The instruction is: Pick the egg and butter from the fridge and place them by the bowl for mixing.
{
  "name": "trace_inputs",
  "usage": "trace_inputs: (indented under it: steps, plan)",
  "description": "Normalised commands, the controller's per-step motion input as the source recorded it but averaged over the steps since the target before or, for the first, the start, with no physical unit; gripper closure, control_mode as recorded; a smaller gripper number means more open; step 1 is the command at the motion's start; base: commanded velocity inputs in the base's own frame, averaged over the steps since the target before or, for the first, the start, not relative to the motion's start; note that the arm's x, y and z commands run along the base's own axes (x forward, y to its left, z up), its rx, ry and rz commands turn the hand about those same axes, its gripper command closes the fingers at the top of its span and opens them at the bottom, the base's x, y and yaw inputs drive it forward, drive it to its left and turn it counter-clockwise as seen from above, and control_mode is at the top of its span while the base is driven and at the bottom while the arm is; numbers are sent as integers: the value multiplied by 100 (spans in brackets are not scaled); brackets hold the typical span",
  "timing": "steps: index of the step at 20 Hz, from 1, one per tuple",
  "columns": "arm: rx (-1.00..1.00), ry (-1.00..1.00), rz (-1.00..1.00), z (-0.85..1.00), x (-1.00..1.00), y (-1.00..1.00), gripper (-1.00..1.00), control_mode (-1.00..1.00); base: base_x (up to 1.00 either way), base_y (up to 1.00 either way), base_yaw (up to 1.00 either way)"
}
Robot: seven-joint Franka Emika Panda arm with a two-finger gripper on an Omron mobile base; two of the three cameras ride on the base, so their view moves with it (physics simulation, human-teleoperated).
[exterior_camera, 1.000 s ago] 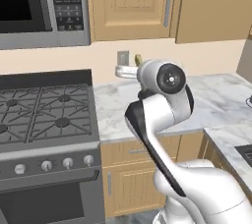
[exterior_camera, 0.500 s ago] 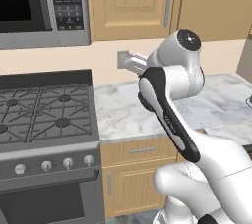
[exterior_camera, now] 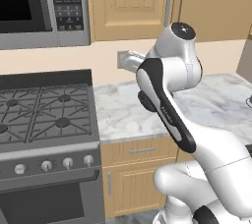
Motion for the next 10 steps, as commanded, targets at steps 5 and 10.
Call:
trace_inputs:
  steps: [5, 10]
  plan:
    - [-7, 10, 2, -48, 0, 0, 100, -100, 0, 0, 0]
    - [-1, 20, 5, -67, 0, 1, 100, -100, 0, 0, 0]
